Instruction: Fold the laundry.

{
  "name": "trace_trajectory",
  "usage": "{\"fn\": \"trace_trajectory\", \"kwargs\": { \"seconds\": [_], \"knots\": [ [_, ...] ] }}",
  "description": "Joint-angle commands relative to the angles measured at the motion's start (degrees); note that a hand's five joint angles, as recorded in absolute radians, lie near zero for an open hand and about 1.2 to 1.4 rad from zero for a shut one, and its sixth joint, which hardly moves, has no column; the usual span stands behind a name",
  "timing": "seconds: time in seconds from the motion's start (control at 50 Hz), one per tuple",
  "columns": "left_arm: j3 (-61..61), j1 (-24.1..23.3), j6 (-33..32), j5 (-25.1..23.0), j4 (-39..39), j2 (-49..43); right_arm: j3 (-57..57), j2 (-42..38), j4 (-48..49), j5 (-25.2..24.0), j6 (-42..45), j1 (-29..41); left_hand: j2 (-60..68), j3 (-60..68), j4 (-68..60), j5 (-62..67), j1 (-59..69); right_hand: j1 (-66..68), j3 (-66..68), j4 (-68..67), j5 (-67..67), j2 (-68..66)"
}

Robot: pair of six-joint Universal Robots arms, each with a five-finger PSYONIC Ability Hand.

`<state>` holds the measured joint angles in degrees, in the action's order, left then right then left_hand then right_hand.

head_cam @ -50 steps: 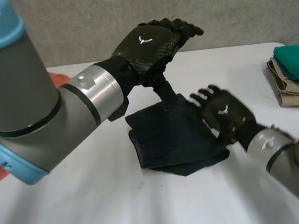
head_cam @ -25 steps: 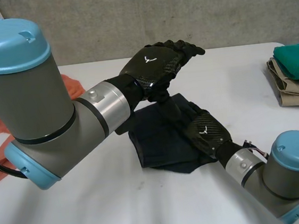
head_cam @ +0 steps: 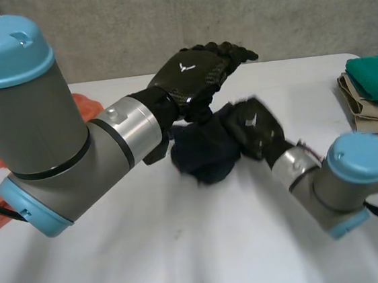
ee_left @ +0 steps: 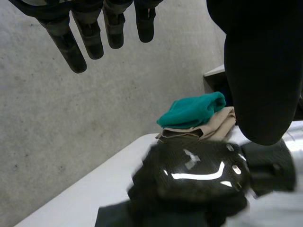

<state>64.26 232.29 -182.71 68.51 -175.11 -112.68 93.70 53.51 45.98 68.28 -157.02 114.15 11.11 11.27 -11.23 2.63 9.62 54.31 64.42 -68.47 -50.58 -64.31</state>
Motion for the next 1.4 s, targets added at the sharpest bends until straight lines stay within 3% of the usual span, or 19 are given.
{"fn": "trace_trajectory", "kwargs": {
  "seconds": [0.02,0.24,0.3,0.48,0.64,0.82,0.84,0.86,0.88,0.96,1.1,1.24,1.34,1.4],
  "knots": [
    [-0.10,0.18,0.07,0.13,-1.20,2.46,-11.40,6.24,-3.95,2.56,-10.22,-2.52,1.97,1.81,-1.84,0.44,3.46,25.69,15.58,-11.53,-19.42,-15.69],
    [0.43,0.53,0.25,0.13,-1.55,4.31,-28.82,5.55,-7.39,1.42,-19.81,-20.18,2.14,1.98,-2.01,0.61,3.62,25.69,15.58,-11.53,-19.42,-15.69],
    [1.04,0.45,0.16,0.13,-1.55,4.22,-33.57,2.74,-8.53,0.28,-20.78,-27.74,2.14,1.98,-2.01,0.61,3.62,25.69,15.58,-11.53,-19.42,-15.69],
    [2.80,0.36,0.07,0.04,-1.64,3.17,-38.15,-9.63,-7.93,-13.51,-21.49,-41.53,2.14,1.98,-2.01,0.61,3.62,25.69,15.58,-11.53,-19.42,-15.69],
    [3.15,0.18,0.07,-0.04,-1.99,1.85,-40.34,-20.63,-2.92,-21.96,-20.00,-47.52,2.14,1.98,-2.01,0.61,3.62,25.69,15.58,-11.53,-19.42,-15.69],
    [3.42,0.09,0.07,-0.04,-2.07,1.93,-38.42,-21.70,-1.68,-26.18,-19.55,-50.26,2.14,1.98,-2.01,0.61,3.62,25.69,15.58,-11.53,-19.42,-15.69],
    [3.50,0.09,0.07,-0.04,-2.07,1.93,-38.24,-21.52,-1.59,-26.27,-19.47,-50.34,2.14,1.98,-2.01,0.61,3.62,25.69,15.58,-11.53,-19.42,-15.69],
    [3.42,0.01,-0.02,-0.04,-2.07,2.02,-38.15,-21.26,-1.51,-26.10,-19.20,-50.34,2.14,1.98,-2.01,0.61,3.62,11.76,1.65,2.40,-5.49,-1.76],
    [3.41,0.01,0.07,-0.04,-2.07,2.02,-37.80,-20.30,-1.77,-25.31,-18.77,-50.34,2.14,1.98,-2.01,0.61,3.62,-13.69,-23.80,27.86,19.97,23.69],
    [3.41,-0.17,0.16,-0.04,-2.07,2.11,-35.09,-15.83,-3.52,-19.79,-18.06,-50.43,2.14,1.98,-2.01,0.61,3.62,-44.31,-54.42,58.47,50.58,54.31],
    [3.41,-1.05,0.25,-0.04,-2.07,2.72,-24.98,-4.13,-7.91,-17.66,-15.95,-53.15,2.14,1.98,-2.01,0.61,3.62,-44.31,-54.42,58.47,50.58,54.31],
    [3.41,-1.75,0.42,-0.13,-2.51,4.48,-19.87,8.00,-19.42,-16.52,-8.75,-57.72,2.14,1.98,-2.01,0.61,3.62,-44.31,-54.42,58.47,50.58,54.31],
    [3.33,-2.19,0.51,-0.13,-3.74,6.76,-21.71,14.67,-28.03,-8.98,-2.87,-58.52,2.14,1.98,-2.01,0.61,3.62,-44.31,-54.42,58.47,50.58,54.31],
    [2.63,-2.19,0.60,-0.04,-4.27,8.61,-21.37,16.53,-27.87,-5.10,-0.93,-57.99,2.14,1.98,-2.01,0.61,3.62,-44.31,-54.42,58.47,50.58,54.31]
  ]
}}
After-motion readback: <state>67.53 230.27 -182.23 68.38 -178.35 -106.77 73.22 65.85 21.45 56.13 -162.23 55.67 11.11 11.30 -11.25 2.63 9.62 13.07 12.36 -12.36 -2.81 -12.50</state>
